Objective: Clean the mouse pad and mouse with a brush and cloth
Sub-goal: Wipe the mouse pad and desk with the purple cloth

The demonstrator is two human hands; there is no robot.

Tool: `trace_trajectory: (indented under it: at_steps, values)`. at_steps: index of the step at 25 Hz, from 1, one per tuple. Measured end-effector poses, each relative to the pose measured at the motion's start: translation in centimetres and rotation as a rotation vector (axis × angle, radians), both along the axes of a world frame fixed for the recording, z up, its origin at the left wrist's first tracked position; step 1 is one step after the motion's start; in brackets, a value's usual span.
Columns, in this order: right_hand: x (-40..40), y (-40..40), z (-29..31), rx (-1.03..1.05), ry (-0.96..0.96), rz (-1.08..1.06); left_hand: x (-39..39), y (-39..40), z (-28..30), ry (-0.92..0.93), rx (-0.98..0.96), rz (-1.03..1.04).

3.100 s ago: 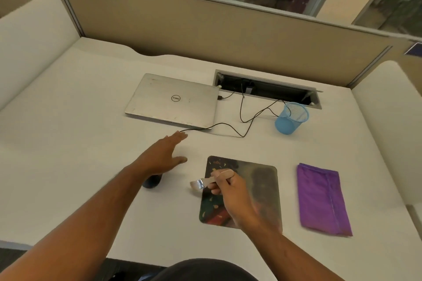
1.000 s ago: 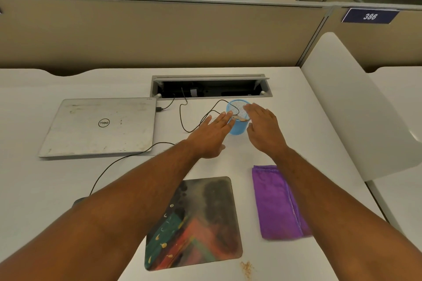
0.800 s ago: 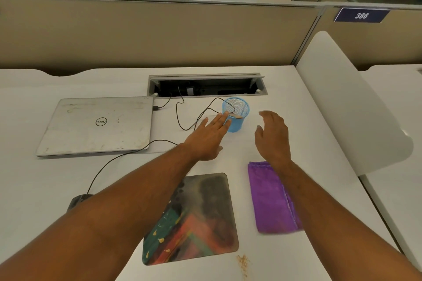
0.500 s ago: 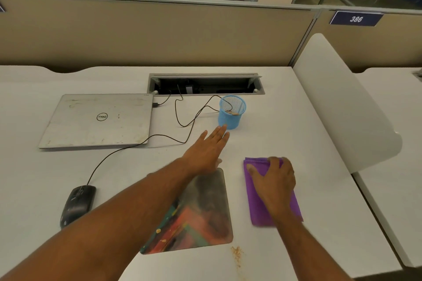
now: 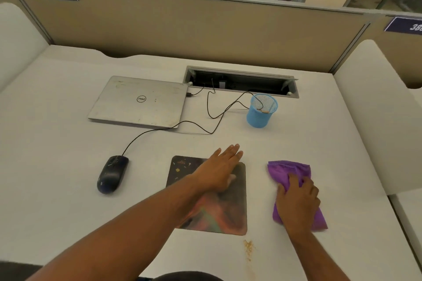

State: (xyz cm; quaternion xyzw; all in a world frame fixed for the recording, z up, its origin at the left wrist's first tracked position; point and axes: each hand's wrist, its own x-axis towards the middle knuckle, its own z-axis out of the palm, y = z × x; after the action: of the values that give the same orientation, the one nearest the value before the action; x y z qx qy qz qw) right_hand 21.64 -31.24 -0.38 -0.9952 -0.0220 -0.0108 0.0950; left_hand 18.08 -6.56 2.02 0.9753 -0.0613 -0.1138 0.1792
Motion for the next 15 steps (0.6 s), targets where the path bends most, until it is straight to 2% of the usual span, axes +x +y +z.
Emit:
trace_trajectory:
  at_steps: [5,8,11,15]
  values:
    - [1.8,0.1,1.5,0.195,0.05,0.011,-4.3,4.4,-0.7,-0.018,-0.135,0.227]
    - [1.3,2.9,3.0,0.322,0.076,-0.001,-6.5,8.2,-0.9,0.0,-0.171,0.359]
    - [-1.1,7.7,4.1,0.374,0.051,0.059,-8.4,11.7,-1.4,0.046,-0.189,0.407]
    - [-5.5,14.5,4.2,0.383,0.079,0.285,-10.1,14.4,-2.3,0.156,-0.141,0.364]
